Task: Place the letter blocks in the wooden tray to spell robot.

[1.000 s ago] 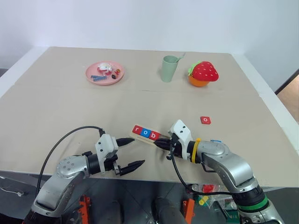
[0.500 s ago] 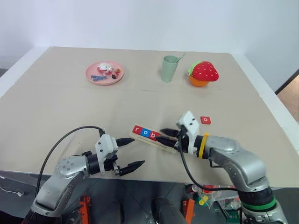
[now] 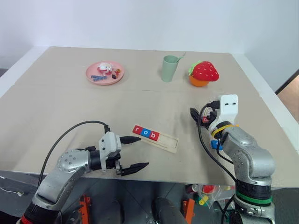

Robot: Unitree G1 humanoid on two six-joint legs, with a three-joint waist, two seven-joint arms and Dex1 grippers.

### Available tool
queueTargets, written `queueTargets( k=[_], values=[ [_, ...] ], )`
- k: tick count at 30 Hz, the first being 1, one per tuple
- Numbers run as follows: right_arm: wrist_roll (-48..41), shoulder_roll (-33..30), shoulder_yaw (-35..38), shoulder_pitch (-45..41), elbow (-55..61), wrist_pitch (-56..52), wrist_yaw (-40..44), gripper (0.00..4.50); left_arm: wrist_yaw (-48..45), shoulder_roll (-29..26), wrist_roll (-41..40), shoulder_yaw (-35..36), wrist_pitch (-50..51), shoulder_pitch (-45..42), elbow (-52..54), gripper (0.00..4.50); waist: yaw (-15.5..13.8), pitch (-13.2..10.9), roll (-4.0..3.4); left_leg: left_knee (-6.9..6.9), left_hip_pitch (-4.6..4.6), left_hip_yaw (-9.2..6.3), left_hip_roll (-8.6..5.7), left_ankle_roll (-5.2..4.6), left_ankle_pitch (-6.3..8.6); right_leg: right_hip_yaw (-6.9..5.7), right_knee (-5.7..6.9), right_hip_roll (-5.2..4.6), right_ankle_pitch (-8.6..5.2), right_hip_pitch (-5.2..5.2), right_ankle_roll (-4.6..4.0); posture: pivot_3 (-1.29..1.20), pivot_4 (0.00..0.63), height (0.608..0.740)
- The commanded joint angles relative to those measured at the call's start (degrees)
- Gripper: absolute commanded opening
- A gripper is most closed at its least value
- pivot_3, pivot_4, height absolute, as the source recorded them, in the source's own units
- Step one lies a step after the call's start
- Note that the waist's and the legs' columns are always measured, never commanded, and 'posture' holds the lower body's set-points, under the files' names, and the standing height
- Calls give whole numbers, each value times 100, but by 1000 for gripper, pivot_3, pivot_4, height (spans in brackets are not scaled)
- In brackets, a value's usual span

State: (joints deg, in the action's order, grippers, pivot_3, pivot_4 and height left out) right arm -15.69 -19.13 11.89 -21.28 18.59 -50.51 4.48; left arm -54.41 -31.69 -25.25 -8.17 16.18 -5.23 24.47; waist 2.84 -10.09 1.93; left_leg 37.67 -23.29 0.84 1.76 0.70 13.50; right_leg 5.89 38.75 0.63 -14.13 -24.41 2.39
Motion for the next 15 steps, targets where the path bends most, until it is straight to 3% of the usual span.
queueTargets(
  k=[1,15],
  values=[
    [218,14,-2,-60,-206,333,-114,4483,-45,45,-63,-1,-86,-102,54,4500,3,-1,-2,-2,0,2,0,0,0,3,0,1,0,-2,0,0,150,740],
    [515,251,154,-203,-1459,837,-417,4483,36,79,25,-56,-92,-31,135,4500,5,-1,-2,-5,4,2,1,0,0,3,0,2,1,0,1,0,150,740]
  ],
)
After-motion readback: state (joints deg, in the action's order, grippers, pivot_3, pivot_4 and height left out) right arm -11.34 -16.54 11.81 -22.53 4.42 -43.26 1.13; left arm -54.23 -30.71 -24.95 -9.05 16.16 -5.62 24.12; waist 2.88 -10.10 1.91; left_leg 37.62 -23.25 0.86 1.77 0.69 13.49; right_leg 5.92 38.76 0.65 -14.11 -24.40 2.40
